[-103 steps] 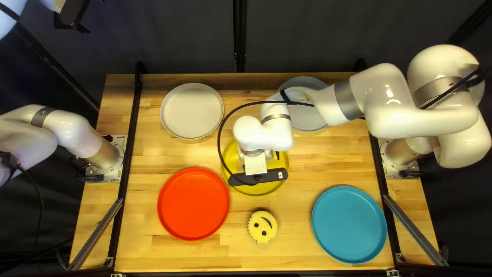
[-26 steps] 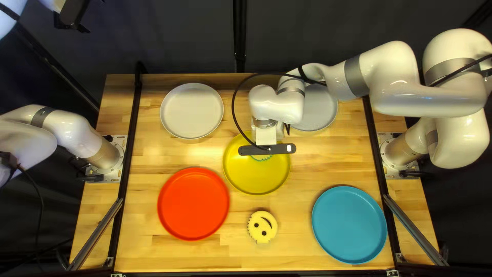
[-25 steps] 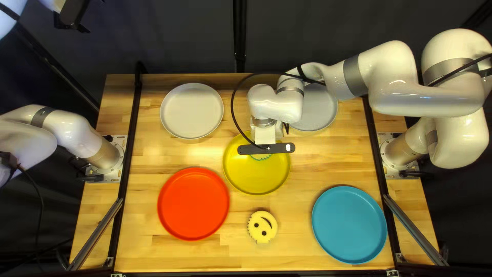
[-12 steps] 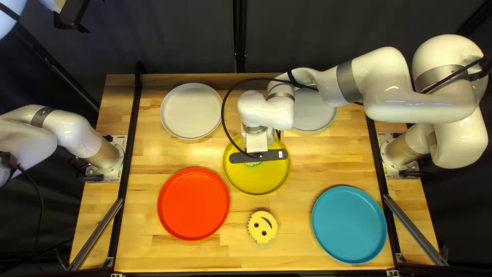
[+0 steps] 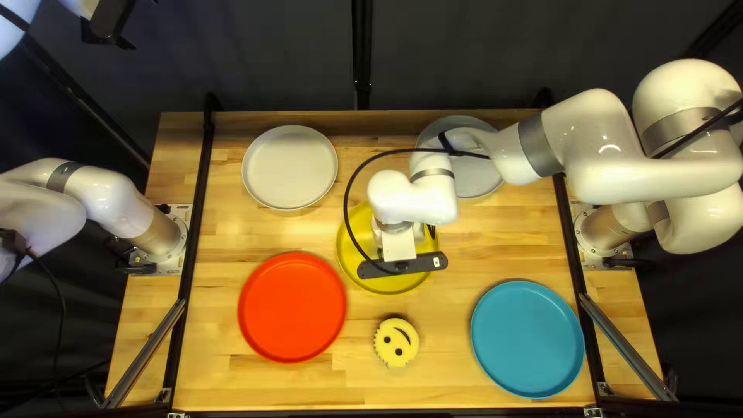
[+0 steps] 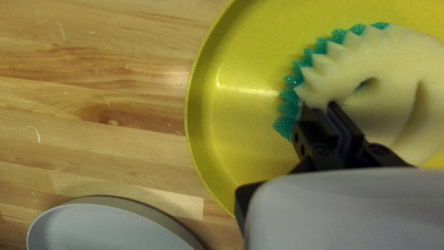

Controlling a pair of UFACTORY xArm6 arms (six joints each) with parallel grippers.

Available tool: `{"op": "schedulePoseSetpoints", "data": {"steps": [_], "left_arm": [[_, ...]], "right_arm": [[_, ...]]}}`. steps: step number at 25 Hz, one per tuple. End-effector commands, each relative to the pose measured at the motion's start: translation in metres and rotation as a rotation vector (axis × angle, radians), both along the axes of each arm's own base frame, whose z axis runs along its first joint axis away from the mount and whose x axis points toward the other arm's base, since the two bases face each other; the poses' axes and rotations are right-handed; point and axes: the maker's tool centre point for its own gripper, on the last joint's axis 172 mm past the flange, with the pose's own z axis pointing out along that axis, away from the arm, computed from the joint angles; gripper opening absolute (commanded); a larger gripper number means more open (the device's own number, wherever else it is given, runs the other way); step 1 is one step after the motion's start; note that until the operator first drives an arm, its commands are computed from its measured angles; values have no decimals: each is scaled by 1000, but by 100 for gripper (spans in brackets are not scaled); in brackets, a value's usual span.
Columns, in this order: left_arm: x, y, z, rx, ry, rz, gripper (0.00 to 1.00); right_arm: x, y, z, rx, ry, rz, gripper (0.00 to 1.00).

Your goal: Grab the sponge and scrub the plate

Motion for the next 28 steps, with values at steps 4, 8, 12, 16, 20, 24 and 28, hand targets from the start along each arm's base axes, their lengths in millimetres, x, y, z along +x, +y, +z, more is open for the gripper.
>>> {"op": "schedulePoseSetpoints", "data": {"steps": [4, 8, 12, 16, 20, 24, 28], "left_arm": [[0, 0, 0, 0, 0, 0, 100], [0, 0, 0, 0, 0, 0, 100], [0, 0, 0, 0, 0, 0, 100], [0, 0, 0, 0, 0, 0, 100], [0, 0, 0, 0, 0, 0, 100], [0, 0, 0, 0, 0, 0, 100], [0, 0, 0, 0, 0, 0, 100]], "right_arm": [[1, 2, 7, -7, -4, -2, 0], [18, -11, 4, -6, -2, 3, 0], [35, -27, 1, -3, -1, 9, 0], [51, -42, 2, 0, 0, 13, 0], [60, -56, 3, 2, 3, 14, 0], [57, -65, 0, 7, 3, 7, 0], [44, -66, -5, 16, 3, -3, 0]]}}
